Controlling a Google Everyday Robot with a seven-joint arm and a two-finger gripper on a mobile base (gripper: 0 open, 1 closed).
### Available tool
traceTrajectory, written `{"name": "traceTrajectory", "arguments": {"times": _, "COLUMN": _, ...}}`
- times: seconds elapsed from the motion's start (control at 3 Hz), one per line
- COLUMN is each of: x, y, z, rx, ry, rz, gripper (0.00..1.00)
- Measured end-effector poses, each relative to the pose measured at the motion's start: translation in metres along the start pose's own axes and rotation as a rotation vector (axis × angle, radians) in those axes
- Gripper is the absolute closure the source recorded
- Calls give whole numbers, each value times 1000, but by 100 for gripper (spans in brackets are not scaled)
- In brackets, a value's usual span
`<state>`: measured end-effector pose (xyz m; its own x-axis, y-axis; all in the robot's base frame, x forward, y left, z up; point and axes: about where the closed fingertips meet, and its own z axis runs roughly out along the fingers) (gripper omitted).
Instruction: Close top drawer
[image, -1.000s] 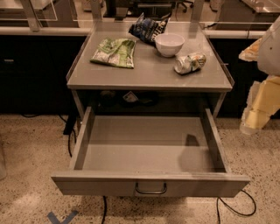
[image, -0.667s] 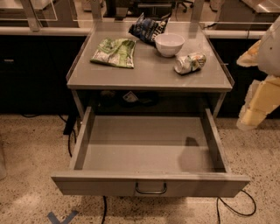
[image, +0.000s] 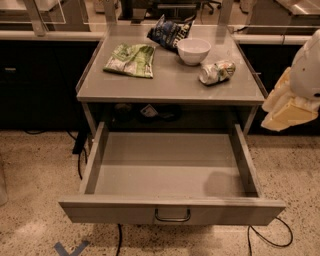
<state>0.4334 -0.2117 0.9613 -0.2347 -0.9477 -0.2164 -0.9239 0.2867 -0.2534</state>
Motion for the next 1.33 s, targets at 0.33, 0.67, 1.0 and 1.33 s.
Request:
{"name": "traceTrajectory", "arguments": {"times": 0.33, "x": -2, "y": 26, "z": 30, "rx": -26, "ry": -25, "rz": 39, "gripper": 86}}
{"name": "traceTrajectory", "arguments": {"times": 0.67, "x": 1, "y": 71, "z": 64, "rx": -158, "ry": -75, "rz": 117, "gripper": 100}}
{"name": "traceTrajectory", "arguments": {"times": 1.0, "x": 1, "y": 71, "z": 64, "rx": -158, "ry": -75, "rz": 117, "gripper": 100}}
{"name": "traceTrajectory", "arguments": {"times": 1.33, "x": -2, "y": 76, "z": 69, "rx": -149, "ry": -95, "rz": 123, "gripper": 100}}
